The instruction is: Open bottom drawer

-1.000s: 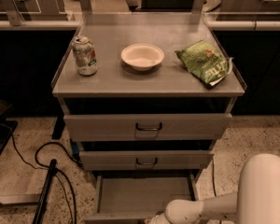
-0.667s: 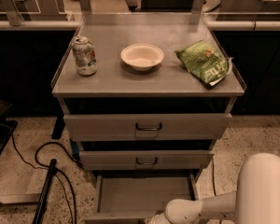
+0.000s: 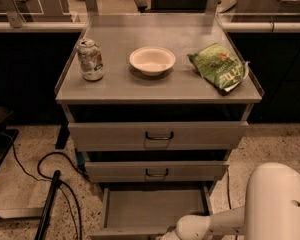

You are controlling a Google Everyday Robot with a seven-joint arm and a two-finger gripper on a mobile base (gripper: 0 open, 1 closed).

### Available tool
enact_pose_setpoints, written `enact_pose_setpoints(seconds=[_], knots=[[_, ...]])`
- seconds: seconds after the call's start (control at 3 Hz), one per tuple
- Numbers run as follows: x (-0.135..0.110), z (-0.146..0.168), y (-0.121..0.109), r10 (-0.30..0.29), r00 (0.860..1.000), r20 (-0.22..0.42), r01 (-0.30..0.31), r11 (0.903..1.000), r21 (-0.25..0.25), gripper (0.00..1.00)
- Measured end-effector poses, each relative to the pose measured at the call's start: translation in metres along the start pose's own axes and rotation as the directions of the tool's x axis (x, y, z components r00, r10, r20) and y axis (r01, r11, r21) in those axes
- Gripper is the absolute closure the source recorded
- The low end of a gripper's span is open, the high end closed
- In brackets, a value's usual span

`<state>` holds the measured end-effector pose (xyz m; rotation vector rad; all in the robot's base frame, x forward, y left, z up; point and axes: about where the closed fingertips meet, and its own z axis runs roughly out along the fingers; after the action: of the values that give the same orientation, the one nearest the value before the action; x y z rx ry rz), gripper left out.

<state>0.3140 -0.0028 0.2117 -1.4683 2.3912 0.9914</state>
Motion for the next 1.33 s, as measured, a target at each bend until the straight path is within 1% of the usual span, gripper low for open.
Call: enact_pose_setpoints(seconds=[0.33, 0.67, 1.33], knots=[[-0.001, 0.001, -0.002, -0.014, 1.0, -0.001, 0.014, 0.9999, 0.004, 0.0], [-0.001, 0.006, -0.008, -0.033, 0.999, -0.015, 0.033, 0.9994, 0.013, 0.0], [0.009, 0.022, -0.019, -0.027, 0.998, -0.06, 0.027, 0.9996, 0.003, 0.0]])
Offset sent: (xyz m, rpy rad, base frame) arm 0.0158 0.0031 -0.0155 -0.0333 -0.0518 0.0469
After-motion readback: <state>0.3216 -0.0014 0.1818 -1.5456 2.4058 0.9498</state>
